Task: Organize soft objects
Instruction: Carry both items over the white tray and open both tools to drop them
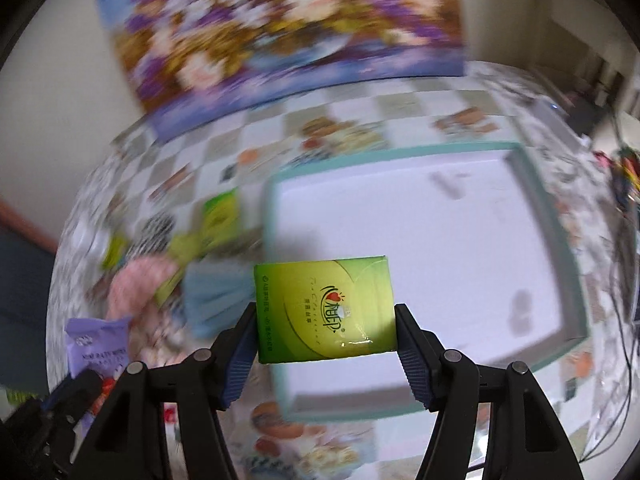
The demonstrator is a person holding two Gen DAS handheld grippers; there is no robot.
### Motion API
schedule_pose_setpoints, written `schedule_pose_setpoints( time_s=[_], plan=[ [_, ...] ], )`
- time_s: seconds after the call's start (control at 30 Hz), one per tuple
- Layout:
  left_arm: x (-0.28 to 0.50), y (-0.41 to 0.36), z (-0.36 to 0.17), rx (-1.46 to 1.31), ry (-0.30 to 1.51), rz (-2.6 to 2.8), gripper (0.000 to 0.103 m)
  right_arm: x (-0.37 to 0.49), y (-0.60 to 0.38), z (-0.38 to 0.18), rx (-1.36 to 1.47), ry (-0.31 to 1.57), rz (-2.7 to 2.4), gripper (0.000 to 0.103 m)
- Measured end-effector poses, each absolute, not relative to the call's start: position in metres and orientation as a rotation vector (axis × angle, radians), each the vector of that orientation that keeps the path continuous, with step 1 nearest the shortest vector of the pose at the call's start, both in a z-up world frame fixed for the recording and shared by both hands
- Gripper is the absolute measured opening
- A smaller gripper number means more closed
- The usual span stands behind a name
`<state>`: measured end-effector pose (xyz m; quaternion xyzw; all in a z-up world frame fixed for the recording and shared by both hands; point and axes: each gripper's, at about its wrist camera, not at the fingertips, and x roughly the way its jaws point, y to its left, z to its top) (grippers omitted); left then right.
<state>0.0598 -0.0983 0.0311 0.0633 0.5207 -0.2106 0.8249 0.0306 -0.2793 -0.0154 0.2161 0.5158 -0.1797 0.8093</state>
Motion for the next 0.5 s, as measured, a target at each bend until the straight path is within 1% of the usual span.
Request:
schedule_pose_setpoints(
  time_s=[0.23, 0.5],
  plan=[
    [0.077, -0.162, 0.013, 0.171, 1.125, -0.458, 0.009, 0.022, -0.333, -0.022, 0.480, 1.087, -0.546, 0.067],
    [0.087, -0.227, -0.012, 0.184, 1.156, -0.482, 0.009, 0.004, -0.384, -0.046, 0.537, 1.112, -0.703, 0.067]
  ],
)
